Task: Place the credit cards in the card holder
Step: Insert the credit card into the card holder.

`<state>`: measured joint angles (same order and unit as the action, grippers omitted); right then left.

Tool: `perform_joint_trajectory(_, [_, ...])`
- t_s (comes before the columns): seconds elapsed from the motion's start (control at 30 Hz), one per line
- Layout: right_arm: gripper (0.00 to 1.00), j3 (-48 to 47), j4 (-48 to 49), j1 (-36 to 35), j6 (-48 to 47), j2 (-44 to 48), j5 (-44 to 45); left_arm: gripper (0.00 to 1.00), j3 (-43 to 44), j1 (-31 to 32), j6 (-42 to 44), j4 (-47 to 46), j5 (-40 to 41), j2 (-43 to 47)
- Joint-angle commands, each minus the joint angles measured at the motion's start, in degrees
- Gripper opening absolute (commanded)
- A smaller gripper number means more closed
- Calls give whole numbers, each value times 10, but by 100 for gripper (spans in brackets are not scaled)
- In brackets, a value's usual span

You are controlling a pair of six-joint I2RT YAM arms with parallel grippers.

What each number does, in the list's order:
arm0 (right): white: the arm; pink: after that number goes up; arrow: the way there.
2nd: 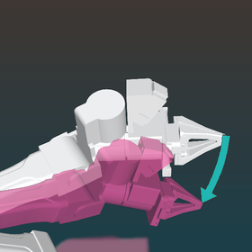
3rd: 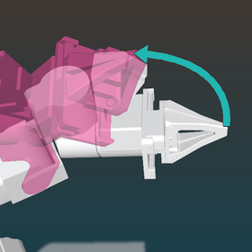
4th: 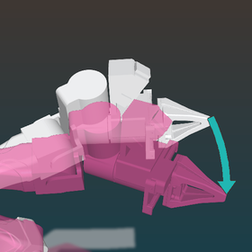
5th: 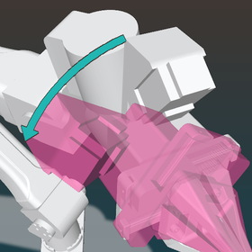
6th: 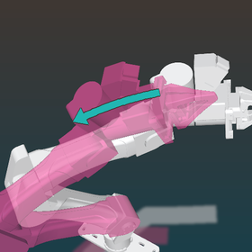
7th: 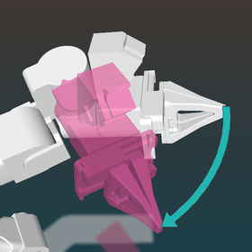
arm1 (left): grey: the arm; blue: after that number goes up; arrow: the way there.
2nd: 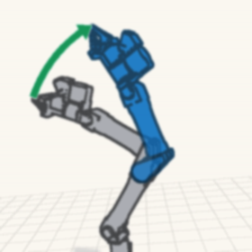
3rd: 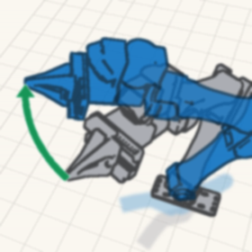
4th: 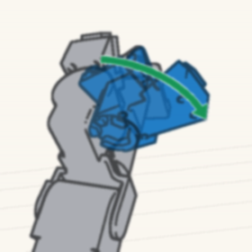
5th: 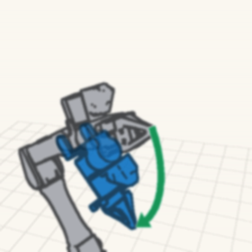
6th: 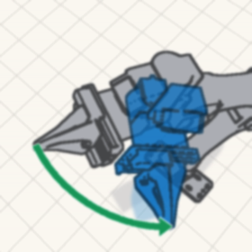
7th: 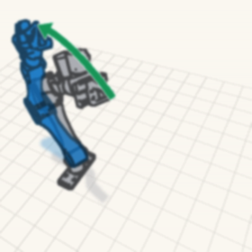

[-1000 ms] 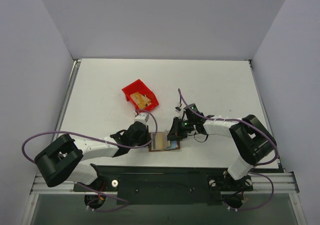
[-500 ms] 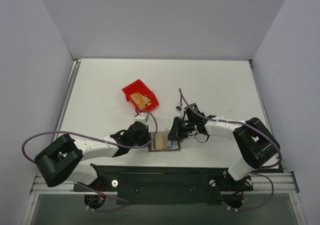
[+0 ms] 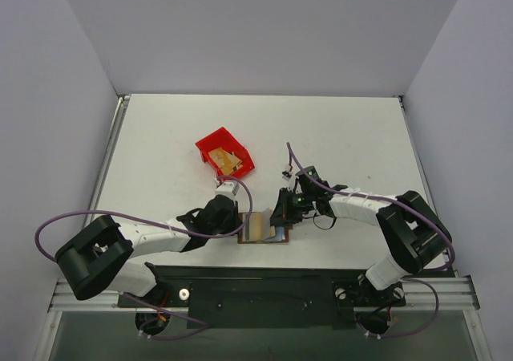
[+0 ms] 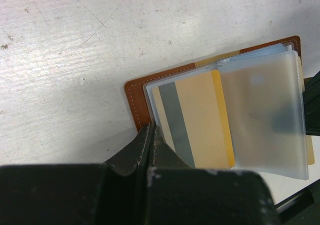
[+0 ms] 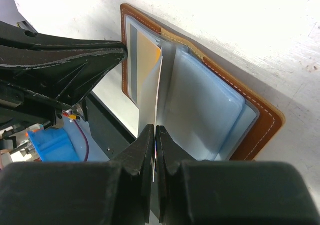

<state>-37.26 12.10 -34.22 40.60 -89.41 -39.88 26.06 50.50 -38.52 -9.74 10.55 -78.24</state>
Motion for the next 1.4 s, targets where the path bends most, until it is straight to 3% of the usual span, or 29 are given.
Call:
perform_joint_trajectory(0.0, [0,-3,-16,-4,-12,29,-1,0,2,-1,3,12,2,4])
perform_joint_trajectory(0.43, [0,-4,-27,-4,-13,45,6,0,-2,-1,2,13,3,8])
perform_joint_trajectory(1.37, [0,-24,32,-39,38,-60,26,0,6,-2,5,46,11,78])
